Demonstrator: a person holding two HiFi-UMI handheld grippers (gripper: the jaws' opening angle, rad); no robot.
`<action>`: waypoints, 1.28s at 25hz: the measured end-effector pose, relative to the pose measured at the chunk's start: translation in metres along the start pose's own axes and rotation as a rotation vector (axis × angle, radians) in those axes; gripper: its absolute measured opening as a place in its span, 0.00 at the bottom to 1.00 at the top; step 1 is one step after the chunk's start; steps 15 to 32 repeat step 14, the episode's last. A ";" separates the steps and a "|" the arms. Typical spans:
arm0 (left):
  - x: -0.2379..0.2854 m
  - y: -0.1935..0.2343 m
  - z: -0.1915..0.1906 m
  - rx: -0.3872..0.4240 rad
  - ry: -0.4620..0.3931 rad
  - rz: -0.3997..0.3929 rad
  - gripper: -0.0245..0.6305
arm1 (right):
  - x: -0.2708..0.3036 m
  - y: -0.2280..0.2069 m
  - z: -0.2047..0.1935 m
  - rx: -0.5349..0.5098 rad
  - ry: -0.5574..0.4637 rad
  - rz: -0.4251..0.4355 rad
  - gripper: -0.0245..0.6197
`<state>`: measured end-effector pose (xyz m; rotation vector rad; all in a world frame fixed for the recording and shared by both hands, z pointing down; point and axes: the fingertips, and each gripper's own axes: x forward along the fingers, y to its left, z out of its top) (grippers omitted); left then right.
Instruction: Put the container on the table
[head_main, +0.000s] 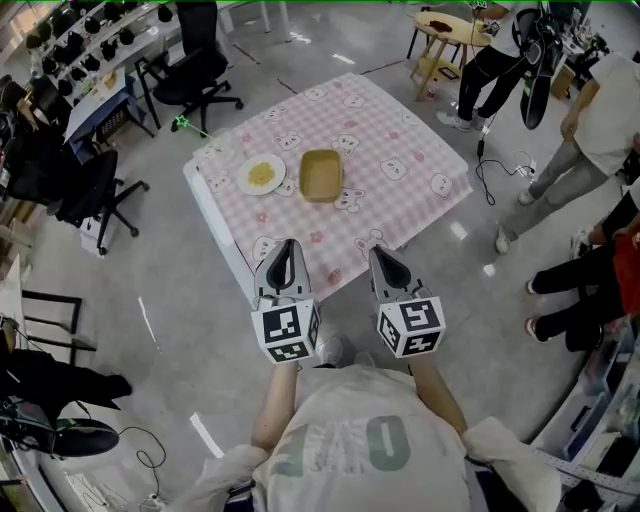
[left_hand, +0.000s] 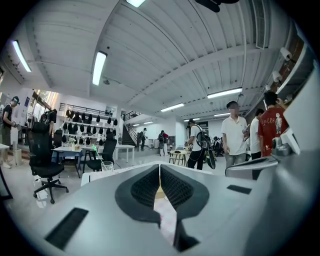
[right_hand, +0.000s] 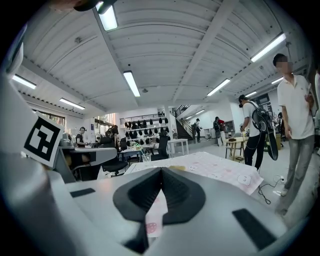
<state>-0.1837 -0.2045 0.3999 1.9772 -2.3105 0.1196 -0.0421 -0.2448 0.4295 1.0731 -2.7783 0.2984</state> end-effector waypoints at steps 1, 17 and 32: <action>-0.001 0.002 0.000 0.000 -0.003 0.000 0.09 | 0.000 0.002 0.000 -0.001 -0.001 0.002 0.08; 0.001 0.011 -0.009 -0.025 0.016 0.007 0.08 | 0.001 0.005 -0.004 -0.009 0.013 0.007 0.08; 0.001 0.011 -0.009 -0.025 0.016 0.007 0.08 | 0.001 0.005 -0.004 -0.009 0.013 0.007 0.08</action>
